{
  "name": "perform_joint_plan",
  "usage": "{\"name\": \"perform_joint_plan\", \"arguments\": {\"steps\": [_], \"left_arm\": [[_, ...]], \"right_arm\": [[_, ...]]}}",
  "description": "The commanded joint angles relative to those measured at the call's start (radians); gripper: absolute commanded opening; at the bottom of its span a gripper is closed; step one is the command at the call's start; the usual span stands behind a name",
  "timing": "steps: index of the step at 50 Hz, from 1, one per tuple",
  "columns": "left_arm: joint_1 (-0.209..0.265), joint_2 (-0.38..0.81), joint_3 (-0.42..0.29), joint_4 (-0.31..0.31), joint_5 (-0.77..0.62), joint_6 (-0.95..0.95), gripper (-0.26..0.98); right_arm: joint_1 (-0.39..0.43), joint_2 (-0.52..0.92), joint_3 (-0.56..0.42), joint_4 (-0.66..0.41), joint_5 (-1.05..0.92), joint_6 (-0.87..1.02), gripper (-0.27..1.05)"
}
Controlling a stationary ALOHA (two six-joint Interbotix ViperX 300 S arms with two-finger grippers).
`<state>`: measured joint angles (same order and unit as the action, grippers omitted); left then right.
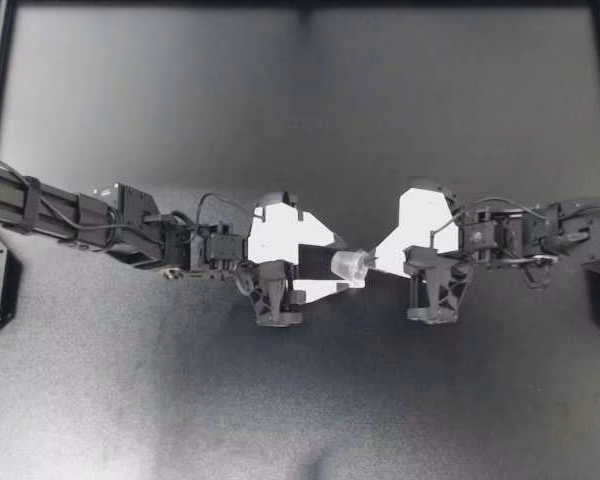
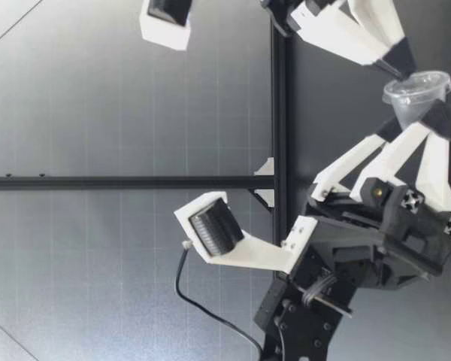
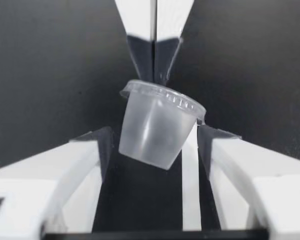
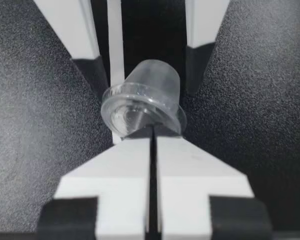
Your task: Pick up the plastic cup and open its lid.
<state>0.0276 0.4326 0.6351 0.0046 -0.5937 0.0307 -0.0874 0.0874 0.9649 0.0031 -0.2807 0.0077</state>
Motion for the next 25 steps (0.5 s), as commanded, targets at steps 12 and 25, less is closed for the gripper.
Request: {"name": "perform_joint_plan", "arguments": {"steps": [12, 25], "left_arm": [[-0.002, -0.006, -0.020, 0.000, -0.003, -0.005, 0.59], [-0.002, -0.005, -0.017, 0.000, -0.003, -0.003, 0.35]], "right_arm": [[-0.009, 0.018, -0.049, 0.000, -0.002, -0.006, -0.17], [-0.009, 0.009, -0.044, 0.002, 0.009, -0.005, -0.17]]}}
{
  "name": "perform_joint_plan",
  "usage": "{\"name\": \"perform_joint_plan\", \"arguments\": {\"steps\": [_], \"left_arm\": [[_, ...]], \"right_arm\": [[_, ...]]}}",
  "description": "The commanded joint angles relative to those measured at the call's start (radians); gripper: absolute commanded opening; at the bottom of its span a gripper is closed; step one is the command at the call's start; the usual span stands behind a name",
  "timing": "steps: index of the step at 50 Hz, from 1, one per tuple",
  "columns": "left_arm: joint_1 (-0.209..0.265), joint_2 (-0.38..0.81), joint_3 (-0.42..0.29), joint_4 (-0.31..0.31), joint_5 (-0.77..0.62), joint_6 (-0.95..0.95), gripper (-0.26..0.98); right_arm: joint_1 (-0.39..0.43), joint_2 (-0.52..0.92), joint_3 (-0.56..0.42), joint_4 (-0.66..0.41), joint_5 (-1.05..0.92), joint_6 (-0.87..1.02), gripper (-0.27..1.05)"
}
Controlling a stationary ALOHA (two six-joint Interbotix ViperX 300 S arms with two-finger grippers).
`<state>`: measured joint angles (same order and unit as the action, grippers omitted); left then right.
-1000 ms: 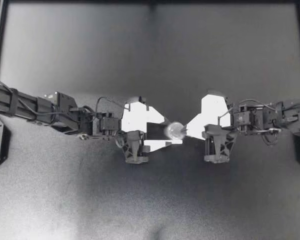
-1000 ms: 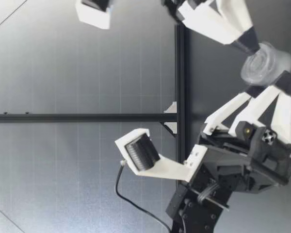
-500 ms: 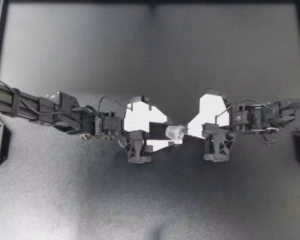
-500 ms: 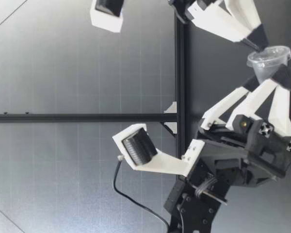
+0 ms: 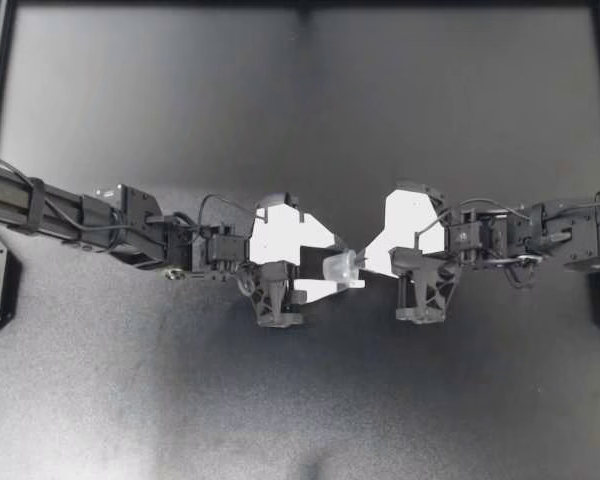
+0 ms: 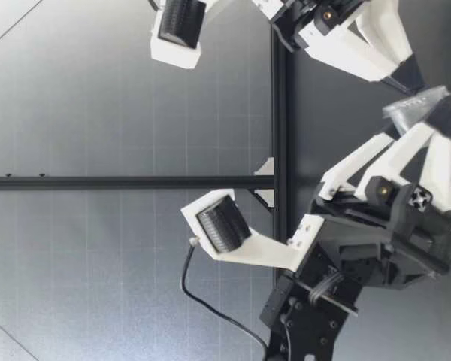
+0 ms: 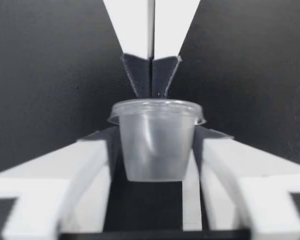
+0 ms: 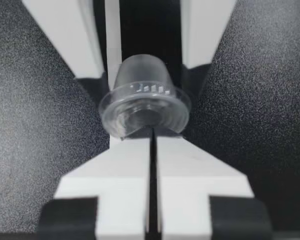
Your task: Pick up the plastic cup and open its lid.
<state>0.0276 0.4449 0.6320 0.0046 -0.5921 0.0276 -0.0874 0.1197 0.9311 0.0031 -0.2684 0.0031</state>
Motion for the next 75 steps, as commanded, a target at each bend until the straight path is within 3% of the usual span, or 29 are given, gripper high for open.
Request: {"name": "perform_joint_plan", "arguments": {"steps": [1, 6, 11, 22, 36, 51, 63, 75], "left_arm": [[0.000, -0.017, -0.014, 0.000, -0.005, 0.000, 0.32], [-0.002, -0.018, -0.012, 0.000, -0.005, 0.000, 0.21], [-0.002, -0.023, -0.009, 0.000, -0.005, -0.002, 0.21], [-0.002, -0.095, 0.060, 0.000, -0.046, -0.014, 0.21], [-0.005, -0.264, 0.221, 0.000, -0.365, -0.066, 0.21], [-0.005, -0.314, 0.293, 0.000, -0.646, -0.146, 0.21], [-0.005, -0.313, 0.295, 0.000, -0.712, -0.201, 0.21], [-0.003, -0.314, 0.293, 0.000, -0.713, -0.207, 0.21]], "right_arm": [[-0.009, -0.023, -0.011, 0.000, -0.003, 0.000, -0.17], [-0.009, -0.029, -0.009, 0.002, -0.003, 0.000, -0.17], [-0.009, -0.069, -0.003, 0.002, -0.003, 0.003, -0.17], [-0.005, -0.322, 0.038, -0.008, -0.051, -0.009, -0.17], [0.003, -0.509, 0.084, -0.144, -0.318, -0.104, -0.05], [0.009, -0.433, 0.077, -0.169, -0.360, -0.439, 0.44], [0.023, -0.359, 0.041, -0.138, -0.365, -0.816, 0.46], [0.067, -0.278, 0.021, 0.041, -0.472, -1.163, 0.47]]}}
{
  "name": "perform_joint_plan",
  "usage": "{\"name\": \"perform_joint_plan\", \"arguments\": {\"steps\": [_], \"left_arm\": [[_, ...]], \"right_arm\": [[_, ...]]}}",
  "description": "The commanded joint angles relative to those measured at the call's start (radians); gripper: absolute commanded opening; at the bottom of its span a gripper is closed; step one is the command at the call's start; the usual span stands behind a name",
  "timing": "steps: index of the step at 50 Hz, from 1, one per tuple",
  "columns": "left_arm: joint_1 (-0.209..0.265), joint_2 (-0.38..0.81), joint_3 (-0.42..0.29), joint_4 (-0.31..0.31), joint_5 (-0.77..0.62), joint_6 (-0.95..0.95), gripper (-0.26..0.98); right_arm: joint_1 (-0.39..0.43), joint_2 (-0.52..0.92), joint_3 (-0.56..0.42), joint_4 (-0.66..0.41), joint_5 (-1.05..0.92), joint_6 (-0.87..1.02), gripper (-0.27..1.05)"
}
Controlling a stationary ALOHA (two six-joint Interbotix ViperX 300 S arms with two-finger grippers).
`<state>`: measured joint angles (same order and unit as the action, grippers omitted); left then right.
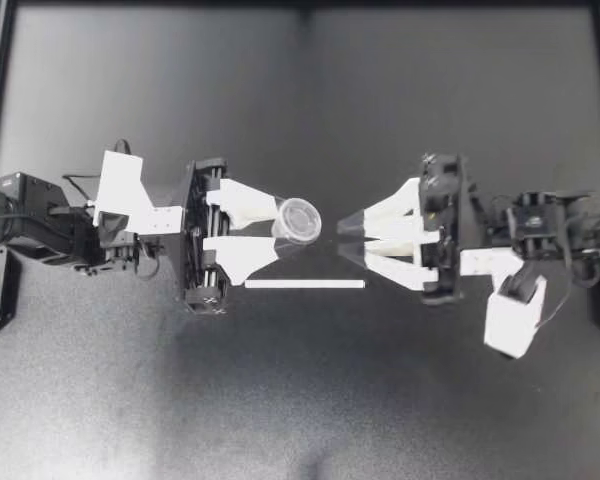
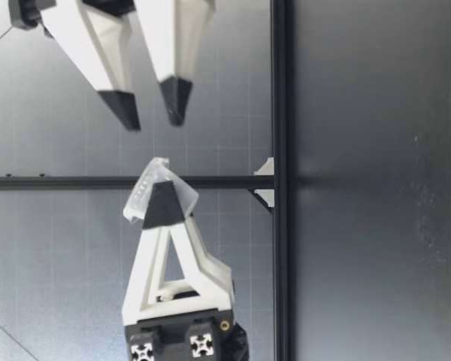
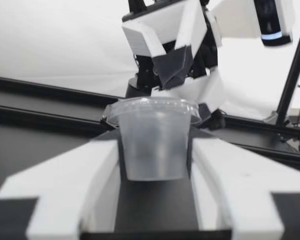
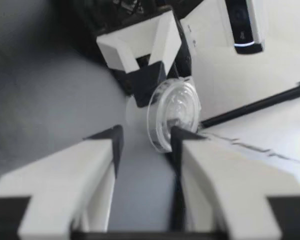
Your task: Pick up the plastic cup and open its lid.
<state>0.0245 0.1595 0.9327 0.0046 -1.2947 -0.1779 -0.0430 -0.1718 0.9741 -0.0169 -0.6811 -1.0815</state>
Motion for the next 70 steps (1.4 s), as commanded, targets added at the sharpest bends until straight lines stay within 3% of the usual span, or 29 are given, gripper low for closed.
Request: {"name": "perform_joint_plan", "arguments": {"steps": [1, 9, 33, 57, 63, 70], "left_arm": [[-0.002, -0.031, -0.008, 0.000, -0.009, -0.003, 0.21], [-0.002, -0.029, -0.008, 0.000, -0.011, -0.008, 0.21], [-0.002, -0.025, -0.006, 0.002, -0.009, -0.008, 0.21], [-0.008, -0.006, -0.003, 0.011, -0.002, -0.002, 0.21], [-0.008, -0.025, 0.009, 0.011, -0.002, 0.015, 0.21], [-0.008, -0.046, 0.029, 0.015, 0.000, 0.038, 0.21]], "right_arm": [[0.026, 0.020, -0.023, 0.078, -0.075, -0.097, 0.47], [0.052, 0.061, -0.025, 0.184, -0.173, -0.209, 0.48], [0.054, 0.097, -0.058, 0.206, -0.192, -0.230, 0.48], [0.052, -0.049, 0.017, 0.265, -0.298, -0.227, 0.48], [0.055, -0.037, 0.015, 0.267, -0.293, -0.123, 0.48], [0.055, -0.029, 0.002, 0.265, -0.239, 0.170, 0.48]]}}
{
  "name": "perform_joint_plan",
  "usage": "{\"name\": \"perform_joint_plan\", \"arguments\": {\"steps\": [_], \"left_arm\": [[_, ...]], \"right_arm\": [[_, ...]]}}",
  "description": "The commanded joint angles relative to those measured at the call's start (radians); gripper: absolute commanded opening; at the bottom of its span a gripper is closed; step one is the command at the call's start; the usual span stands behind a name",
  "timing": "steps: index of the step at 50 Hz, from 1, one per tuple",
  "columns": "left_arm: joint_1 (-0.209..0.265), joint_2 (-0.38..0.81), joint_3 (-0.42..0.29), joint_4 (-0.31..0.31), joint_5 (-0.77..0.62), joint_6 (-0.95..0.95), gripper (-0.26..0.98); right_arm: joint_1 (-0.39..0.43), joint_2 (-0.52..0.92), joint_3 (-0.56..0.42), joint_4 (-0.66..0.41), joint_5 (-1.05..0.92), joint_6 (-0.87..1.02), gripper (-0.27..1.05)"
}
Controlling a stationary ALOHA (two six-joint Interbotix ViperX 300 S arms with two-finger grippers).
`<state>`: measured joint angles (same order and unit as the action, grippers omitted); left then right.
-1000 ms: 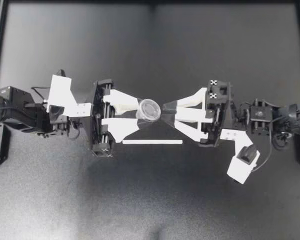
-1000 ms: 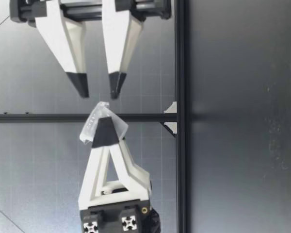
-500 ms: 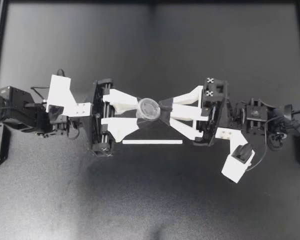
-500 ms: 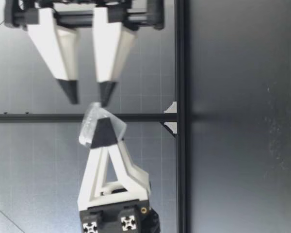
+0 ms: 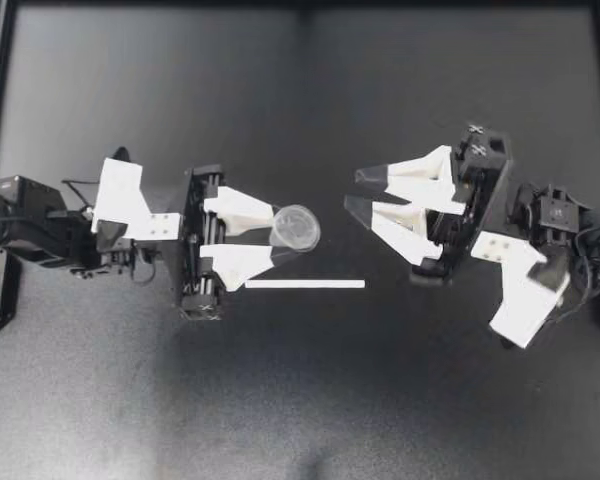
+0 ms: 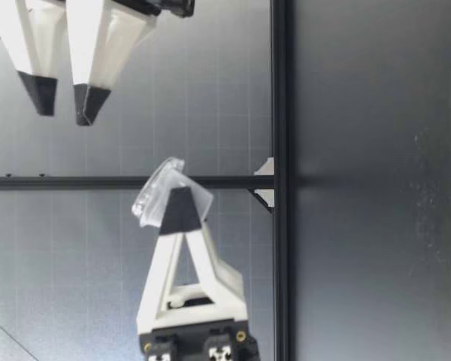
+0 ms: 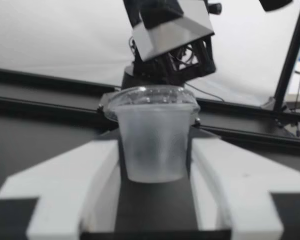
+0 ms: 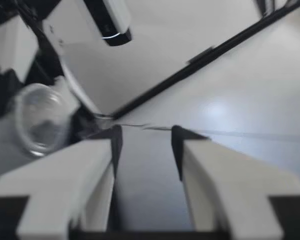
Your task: Pick up the plastic cup and open its lid.
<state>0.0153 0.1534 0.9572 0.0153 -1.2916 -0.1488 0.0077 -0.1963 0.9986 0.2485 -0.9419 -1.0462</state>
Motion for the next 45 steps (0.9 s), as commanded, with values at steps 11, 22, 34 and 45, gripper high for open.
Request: {"name": "perform_joint_plan", "arguments": {"steps": [11, 22, 34, 45], "left_arm": [[0.002, -0.087, 0.041, 0.006, 0.021, 0.055, 0.21], [0.000, -0.143, 0.046, 0.008, 0.127, 0.098, 0.21], [0.002, -0.204, 0.075, 0.008, 0.156, 0.117, 0.21], [0.002, -0.213, 0.067, 0.008, 0.179, 0.118, 0.21]], "right_arm": [[0.005, -0.011, -0.031, -0.023, 0.161, 0.566, 0.47], [0.005, -0.038, -0.015, -0.028, 0.238, 0.762, 0.47], [0.005, -0.081, 0.006, -0.029, 0.252, 0.822, 0.47], [0.005, -0.063, 0.008, -0.029, 0.250, 0.831, 0.47]]}}
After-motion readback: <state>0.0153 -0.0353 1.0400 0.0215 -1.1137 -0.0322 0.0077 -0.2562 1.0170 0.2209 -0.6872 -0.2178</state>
